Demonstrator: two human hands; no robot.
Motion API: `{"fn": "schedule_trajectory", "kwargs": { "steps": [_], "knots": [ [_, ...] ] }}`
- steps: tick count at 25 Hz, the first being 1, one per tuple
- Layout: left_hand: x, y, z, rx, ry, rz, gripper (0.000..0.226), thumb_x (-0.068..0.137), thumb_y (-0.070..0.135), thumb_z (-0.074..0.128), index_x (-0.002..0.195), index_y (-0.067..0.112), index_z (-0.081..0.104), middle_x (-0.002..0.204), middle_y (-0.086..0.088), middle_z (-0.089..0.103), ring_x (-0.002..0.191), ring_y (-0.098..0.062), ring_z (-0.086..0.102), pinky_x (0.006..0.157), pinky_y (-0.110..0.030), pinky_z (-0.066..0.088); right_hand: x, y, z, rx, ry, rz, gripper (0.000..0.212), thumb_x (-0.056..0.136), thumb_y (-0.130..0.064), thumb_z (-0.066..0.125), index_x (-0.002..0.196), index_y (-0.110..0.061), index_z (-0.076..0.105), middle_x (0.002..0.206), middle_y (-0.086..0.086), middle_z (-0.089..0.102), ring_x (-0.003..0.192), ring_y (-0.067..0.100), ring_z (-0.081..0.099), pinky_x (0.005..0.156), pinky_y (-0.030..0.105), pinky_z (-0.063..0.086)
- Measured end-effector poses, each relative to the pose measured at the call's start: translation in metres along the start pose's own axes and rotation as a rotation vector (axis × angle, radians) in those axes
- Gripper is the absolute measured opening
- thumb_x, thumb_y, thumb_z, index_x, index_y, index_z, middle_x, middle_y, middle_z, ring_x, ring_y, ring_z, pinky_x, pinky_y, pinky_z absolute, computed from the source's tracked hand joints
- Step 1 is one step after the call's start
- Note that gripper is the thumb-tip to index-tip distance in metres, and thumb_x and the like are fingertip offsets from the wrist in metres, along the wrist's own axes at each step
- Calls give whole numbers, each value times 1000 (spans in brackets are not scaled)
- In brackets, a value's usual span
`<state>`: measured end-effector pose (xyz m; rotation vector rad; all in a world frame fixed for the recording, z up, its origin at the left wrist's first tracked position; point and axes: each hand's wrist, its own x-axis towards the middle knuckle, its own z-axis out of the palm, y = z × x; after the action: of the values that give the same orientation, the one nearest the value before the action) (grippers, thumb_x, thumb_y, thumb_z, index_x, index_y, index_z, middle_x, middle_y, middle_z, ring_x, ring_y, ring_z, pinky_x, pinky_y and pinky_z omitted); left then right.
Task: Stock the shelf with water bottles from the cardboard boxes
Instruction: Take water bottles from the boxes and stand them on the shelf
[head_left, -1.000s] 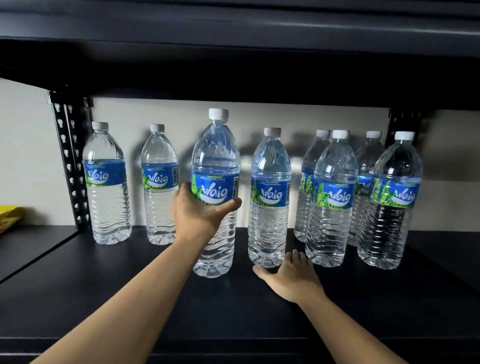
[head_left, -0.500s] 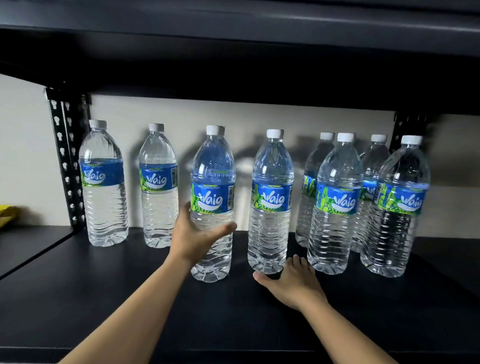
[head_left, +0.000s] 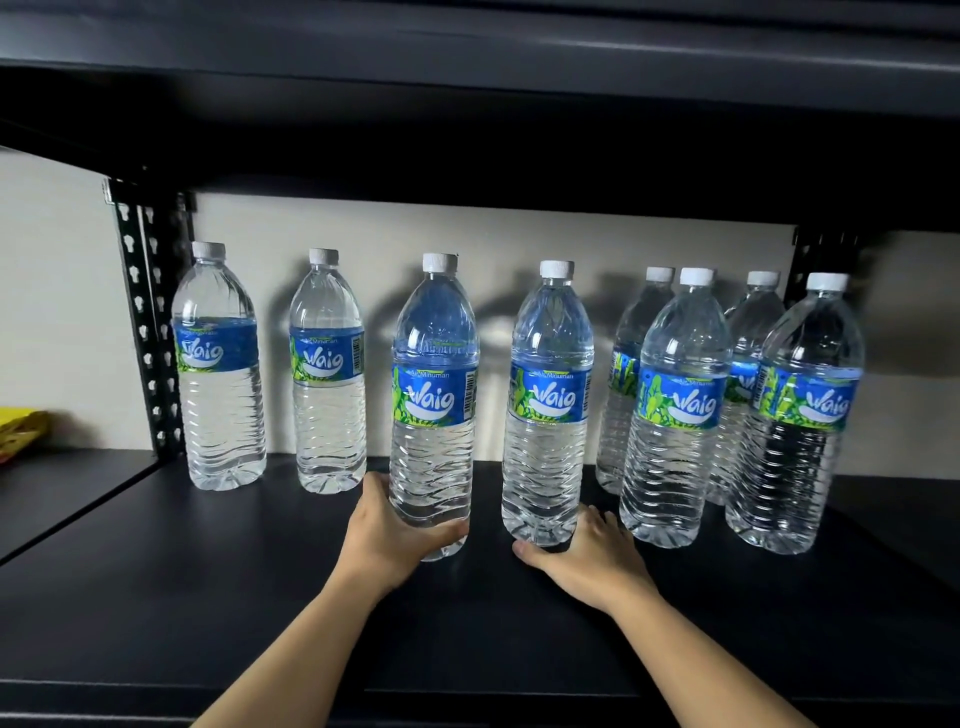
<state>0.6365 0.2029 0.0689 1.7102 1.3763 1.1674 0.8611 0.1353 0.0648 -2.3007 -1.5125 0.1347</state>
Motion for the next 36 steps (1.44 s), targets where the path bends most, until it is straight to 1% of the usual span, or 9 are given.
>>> {"fn": "schedule_trajectory", "kwargs": {
  "steps": [3, 7, 10, 13, 15, 17, 22, 30, 36],
  "knots": [
    [-1, 1, 0, 25, 32, 19, 95, 31, 61, 91, 107, 25, 46, 114, 5, 59, 108, -14, 60, 98, -37, 50, -2, -1, -1, 6, 1, 0, 108, 67, -88, 49, 145, -14, 35, 155, 7, 32, 146, 28, 21, 118, 42, 21],
    [2, -2, -1, 24, 17, -12, 96, 19, 71, 88, 99, 33, 53, 107, 5, 66, 102, -10, 64, 94, -37, 54, -3, -2, -1, 1, 4, -6, 106, 70, -87, 47, 145, -13, 35, 155, 7, 32, 146, 28, 20, 119, 41, 20],
    [-1, 1, -3, 33, 14, -21, 83, 31, 63, 91, 101, 33, 58, 106, 5, 68, 102, -9, 64, 95, -35, 53, -5, -4, -2, -28, 29, -26, 98, 75, -83, 45, 142, -12, 38, 148, 6, 39, 142, 27, 27, 117, 40, 22],
    [-2, 4, 1, -10, 30, -9, 83, 52, 42, 94, 119, 23, 50, 114, 5, 65, 110, -15, 62, 95, -28, 47, -7, -6, -4, -53, 33, -29, 96, 79, -81, 42, 143, -10, 36, 148, 6, 38, 142, 27, 26, 117, 39, 21],
    [-1, 5, 5, 25, 45, -7, 81, 62, 38, 91, 125, 15, 46, 119, -1, 64, 117, -20, 58, 92, -25, 43, -8, -7, -4, -49, 29, -24, 96, 80, -81, 42, 144, -10, 35, 149, 7, 37, 142, 27, 26, 117, 38, 21],
    [-1, 6, 9, 59, 44, -2, 77, 69, 40, 86, 128, 13, 44, 126, -4, 60, 123, -22, 54, 95, -28, 42, -11, -8, -6, -44, 36, -24, 94, 80, -80, 43, 142, -11, 37, 147, 6, 39, 141, 27, 28, 116, 38, 23],
    [3, 2, 12, 131, 47, 38, 85, 72, 44, 82, 139, 15, 39, 136, -5, 49, 131, -21, 44, 107, -30, 34, -13, -9, -7, -54, 36, -27, 93, 82, -80, 42, 143, -10, 36, 146, 7, 39, 140, 27, 29, 116, 37, 22],
    [3, 0, 15, 213, 14, 34, 74, 76, 49, 77, 132, 15, 41, 133, -6, 56, 126, -25, 50, 98, -31, 39, -12, -9, -6, -48, 34, -23, 95, 82, -80, 39, 145, -9, 34, 150, 7, 37, 142, 26, 26, 116, 37, 20],
    [2, 3, 15, 229, -2, 21, 77, 79, 50, 74, 136, 15, 35, 135, -7, 55, 128, -27, 50, 101, -35, 40, -11, -8, -5, -30, 34, -29, 96, 81, -81, 39, 145, -9, 34, 150, 6, 37, 142, 26, 26, 116, 37, 21]
  ]
}}
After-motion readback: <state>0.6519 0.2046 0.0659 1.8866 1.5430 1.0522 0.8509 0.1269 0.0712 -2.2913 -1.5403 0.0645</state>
